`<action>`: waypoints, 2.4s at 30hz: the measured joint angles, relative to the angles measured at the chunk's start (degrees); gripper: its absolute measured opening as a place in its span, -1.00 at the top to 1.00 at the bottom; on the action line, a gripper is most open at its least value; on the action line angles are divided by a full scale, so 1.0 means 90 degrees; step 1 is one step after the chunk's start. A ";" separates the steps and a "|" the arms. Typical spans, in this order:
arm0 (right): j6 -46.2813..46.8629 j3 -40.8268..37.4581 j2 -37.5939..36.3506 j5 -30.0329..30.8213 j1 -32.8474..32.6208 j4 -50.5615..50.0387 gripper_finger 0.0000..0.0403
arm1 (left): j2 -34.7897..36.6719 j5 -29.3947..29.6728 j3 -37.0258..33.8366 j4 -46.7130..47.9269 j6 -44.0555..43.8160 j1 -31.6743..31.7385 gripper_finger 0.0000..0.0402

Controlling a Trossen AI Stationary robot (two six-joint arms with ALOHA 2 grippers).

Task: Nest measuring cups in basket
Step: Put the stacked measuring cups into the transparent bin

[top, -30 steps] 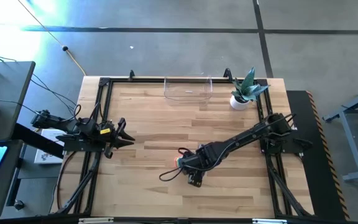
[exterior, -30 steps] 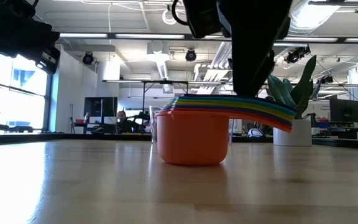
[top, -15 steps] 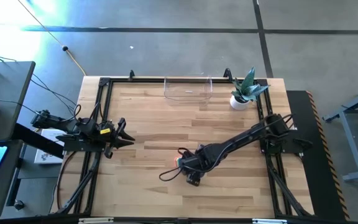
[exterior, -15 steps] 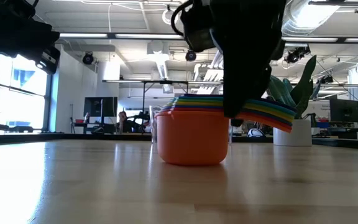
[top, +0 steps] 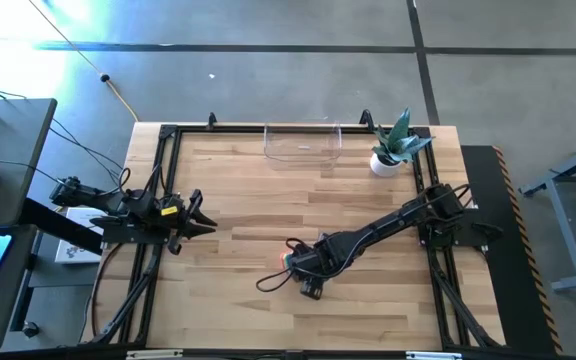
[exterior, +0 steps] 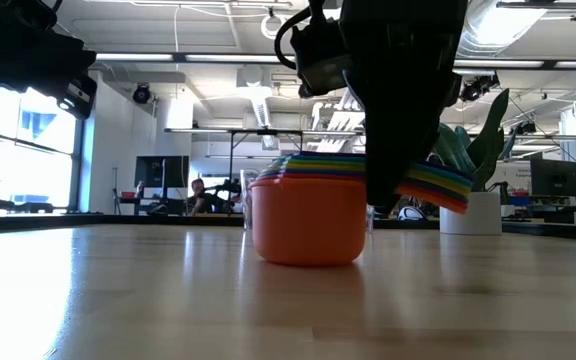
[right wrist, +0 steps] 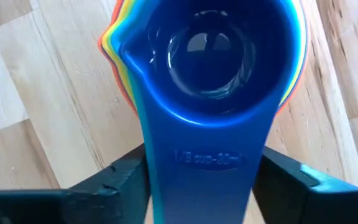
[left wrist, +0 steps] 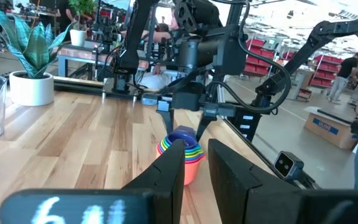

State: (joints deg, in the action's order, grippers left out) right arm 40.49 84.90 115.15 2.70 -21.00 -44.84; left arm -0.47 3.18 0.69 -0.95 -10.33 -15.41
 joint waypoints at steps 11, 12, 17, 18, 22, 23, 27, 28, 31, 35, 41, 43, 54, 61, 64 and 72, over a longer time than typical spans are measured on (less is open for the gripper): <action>0.0075 0.0007 0.0000 -0.0197 -0.0004 -0.0005 0.28 | 0.0000 0.0000 0.0000 0.0000 -0.0002 -0.0001 0.69; 0.0125 0.0007 0.0000 -0.0194 -0.0004 -0.0005 0.28 | 0.0000 0.0000 0.0000 0.0000 0.0000 -0.0001 0.69; 0.0300 0.0007 0.0000 -0.0206 -0.0004 -0.0005 0.28 | 0.0000 0.0000 0.0000 0.0002 -0.0002 0.0001 0.69; 0.0328 0.0007 0.0000 -0.0220 -0.0004 -0.0005 0.30 | 0.0000 0.0000 0.0000 0.0002 -0.0001 -0.0001 0.69; 0.0435 0.0010 -0.0001 -0.0255 -0.0004 -0.0005 0.32 | 0.0000 0.0000 0.0000 0.0002 0.0000 0.0000 0.69; 0.0488 0.0010 0.0000 -0.0265 -0.0004 -0.0005 0.32 | 0.0000 0.0000 0.0000 0.0001 -0.0002 0.0001 0.69; 0.0666 0.0010 -0.0001 -0.0318 -0.0003 -0.0007 0.33 | 0.0000 0.0000 0.0000 0.0001 0.0000 0.0000 0.69; 0.0704 0.0010 0.0000 -0.0332 -0.0003 -0.0010 0.34 | 0.0000 0.0000 0.0000 0.0001 -0.0002 0.0000 0.69; 0.0843 0.0010 -0.0002 -0.0357 0.0001 -0.0017 0.35 | 0.0000 0.0000 0.0000 0.0000 0.0000 -0.0001 0.69; 0.0959 0.0010 -0.0002 -0.0358 0.0001 -0.0018 0.36 | 0.0000 0.0000 0.0000 0.0002 -0.0002 -0.0001 0.69; 0.0954 0.0010 -0.0002 -0.0333 0.0001 -0.0019 0.37 | 0.0000 0.0000 0.0000 0.0002 0.0000 -0.0001 0.69; 0.0954 0.0010 -0.0002 -0.0260 0.0001 -0.0021 0.37 | 0.0000 0.0000 0.0000 0.0002 0.0000 -0.0001 0.69; 0.1527 0.0010 -0.0002 0.0094 0.0067 0.0043 0.37 | 0.0000 0.0000 0.0000 0.0001 -0.0001 0.0001 0.69; 0.1781 0.0010 -0.0002 0.0145 0.0292 0.0333 0.37 | 0.0000 0.0000 0.0002 0.0000 0.0000 -0.0001 0.69; 0.1812 0.0010 -0.0002 0.0143 0.0403 0.0361 0.37 | 0.0000 0.0000 0.0002 0.0002 0.0000 0.0000 0.69; 0.1737 0.0206 -0.0002 0.0242 0.0777 0.0388 0.37 | 0.0000 0.0000 0.0002 0.0002 0.0000 -0.0001 0.69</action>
State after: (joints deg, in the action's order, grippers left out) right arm 56.12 86.75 115.13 4.88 -14.01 -41.35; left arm -0.47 3.18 0.71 -0.94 -10.33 -15.42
